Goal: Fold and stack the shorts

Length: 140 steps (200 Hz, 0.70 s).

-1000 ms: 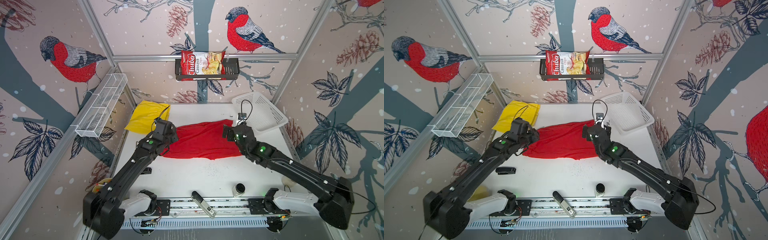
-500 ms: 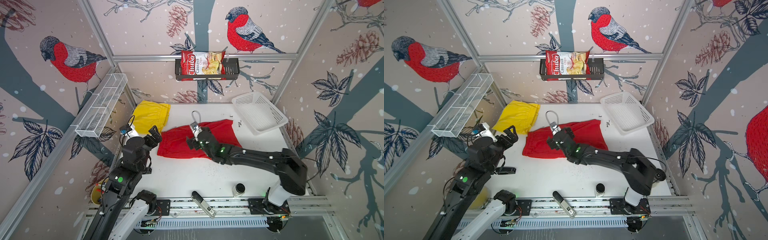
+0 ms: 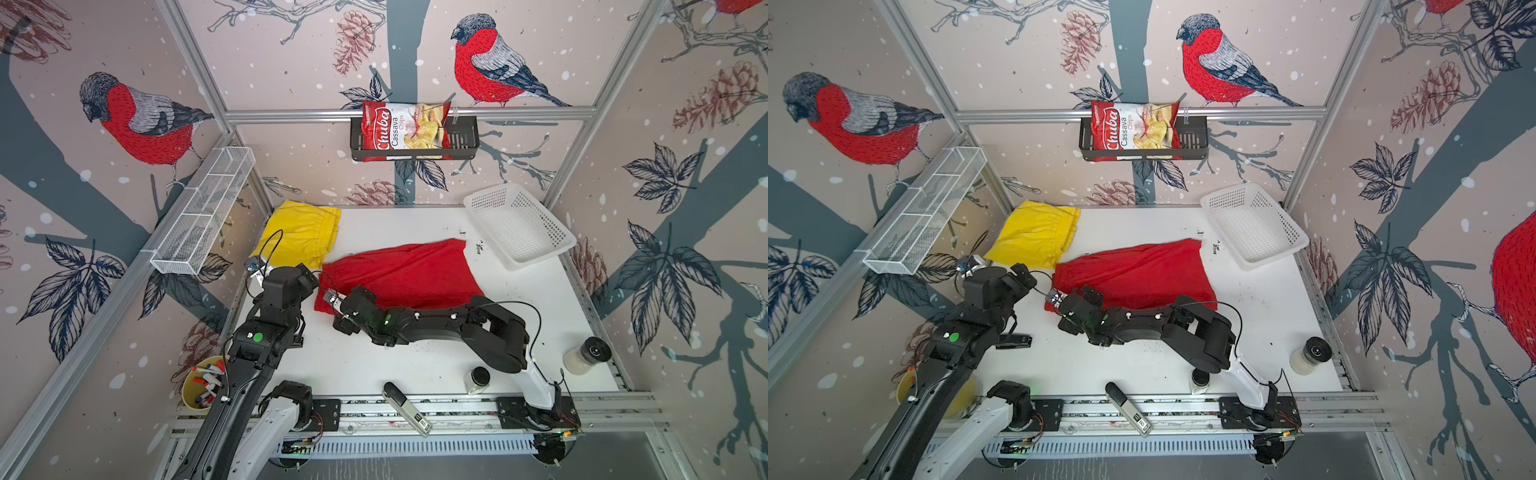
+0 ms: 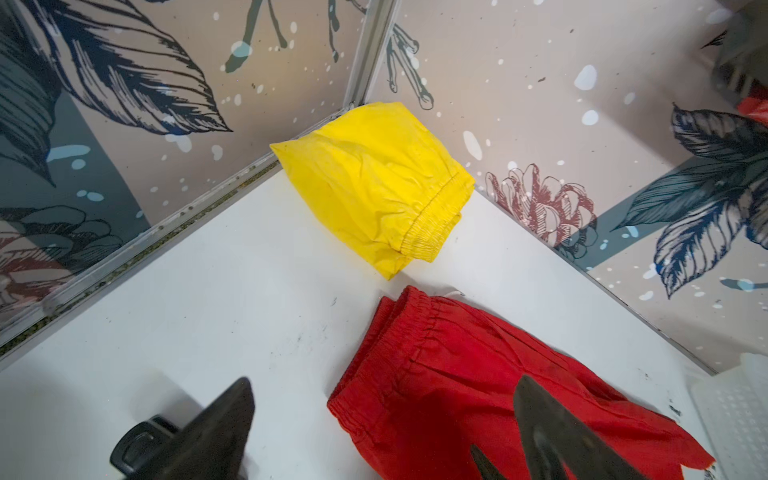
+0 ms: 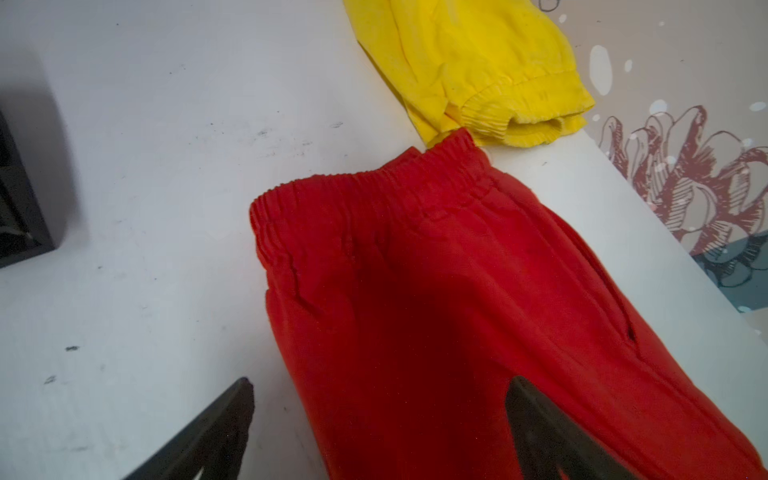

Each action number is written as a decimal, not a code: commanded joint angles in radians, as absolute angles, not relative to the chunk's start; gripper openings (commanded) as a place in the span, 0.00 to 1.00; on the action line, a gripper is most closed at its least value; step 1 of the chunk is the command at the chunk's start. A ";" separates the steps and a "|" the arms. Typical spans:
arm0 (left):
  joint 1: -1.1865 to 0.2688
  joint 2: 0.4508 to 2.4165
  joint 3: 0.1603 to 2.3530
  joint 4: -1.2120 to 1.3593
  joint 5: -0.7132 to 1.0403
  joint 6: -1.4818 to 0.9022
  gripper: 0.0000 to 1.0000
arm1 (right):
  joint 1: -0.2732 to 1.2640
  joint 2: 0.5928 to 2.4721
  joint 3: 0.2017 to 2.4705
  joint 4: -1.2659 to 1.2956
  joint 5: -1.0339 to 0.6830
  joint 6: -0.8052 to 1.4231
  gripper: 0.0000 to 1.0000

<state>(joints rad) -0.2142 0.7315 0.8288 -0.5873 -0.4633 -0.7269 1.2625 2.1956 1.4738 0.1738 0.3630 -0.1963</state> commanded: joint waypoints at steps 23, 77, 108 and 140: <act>-0.155 0.766 0.797 -0.556 -0.351 -0.733 0.96 | 1.237 2.279 1.554 0.133 0.307 -0.133 0.81; -0.113 0.806 0.734 -0.518 -0.256 -0.758 0.94 | 1.195 2.113 1.286 0.127 0.230 0.018 0.48; -0.109 0.818 0.712 -0.499 -0.231 -0.779 0.94 | 1.218 1.983 1.070 0.155 0.273 0.084 0.43; -0.104 0.850 0.684 -0.470 -0.187 -0.784 0.94 | 1.203 1.892 0.899 0.150 0.375 0.113 0.21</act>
<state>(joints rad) -0.1085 0.8295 0.6971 -0.5114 -0.2337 -0.7708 1.2160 1.9320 0.9871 0.1925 0.2832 0.0589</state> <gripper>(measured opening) 0.945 0.341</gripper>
